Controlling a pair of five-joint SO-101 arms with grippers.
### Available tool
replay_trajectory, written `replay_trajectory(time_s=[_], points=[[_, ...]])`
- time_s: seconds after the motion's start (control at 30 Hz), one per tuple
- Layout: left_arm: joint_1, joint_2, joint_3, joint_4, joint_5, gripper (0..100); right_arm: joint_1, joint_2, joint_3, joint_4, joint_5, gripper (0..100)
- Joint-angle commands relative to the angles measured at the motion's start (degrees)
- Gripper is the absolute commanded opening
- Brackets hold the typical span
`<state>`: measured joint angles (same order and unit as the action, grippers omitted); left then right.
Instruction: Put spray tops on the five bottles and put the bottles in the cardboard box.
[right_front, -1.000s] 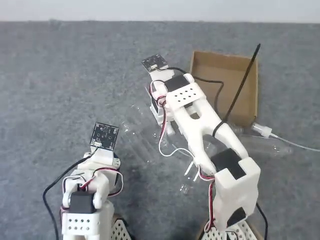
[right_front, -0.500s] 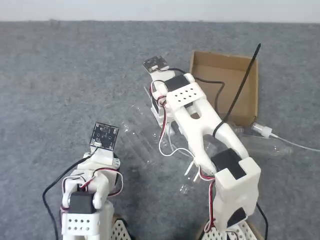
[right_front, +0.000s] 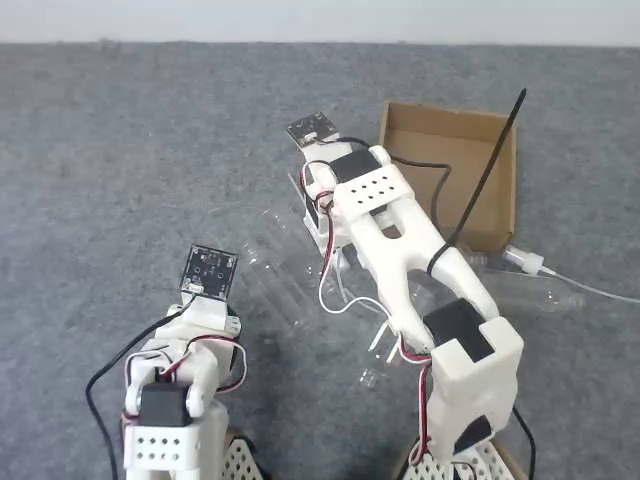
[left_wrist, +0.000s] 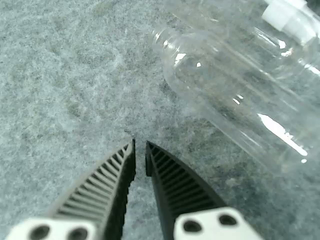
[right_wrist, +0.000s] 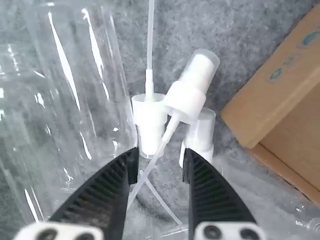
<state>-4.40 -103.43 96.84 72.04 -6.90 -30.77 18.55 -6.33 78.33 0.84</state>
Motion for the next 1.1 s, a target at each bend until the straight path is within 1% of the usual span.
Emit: replay_trajectory(time_s=[0.0, 0.63, 0.87, 0.97, 1.07], points=[[0.0, -1.1, -0.3, 0.3, -0.2, 3, -0.6, -5.3, -1.4, 0.6, -0.4, 10.6], [0.1, -1.1, -0.3, 0.3, -0.2, 3, -0.7, -5.4, -1.5, 0.6, -0.3, 10.6], [0.0, -1.1, -0.3, 0.3, -0.2, 3, -0.7, -5.4, -1.5, 2.6, -0.2, 10.6], [0.0, -1.1, -0.3, 0.3, -0.2, 3, -0.6, -5.4, -1.4, 3.6, 2.6, 10.6], [0.0, -1.1, -0.3, 0.3, -0.2, 3, -0.6, -5.6, -3.9, 8.4, 5.5, 10.6]])
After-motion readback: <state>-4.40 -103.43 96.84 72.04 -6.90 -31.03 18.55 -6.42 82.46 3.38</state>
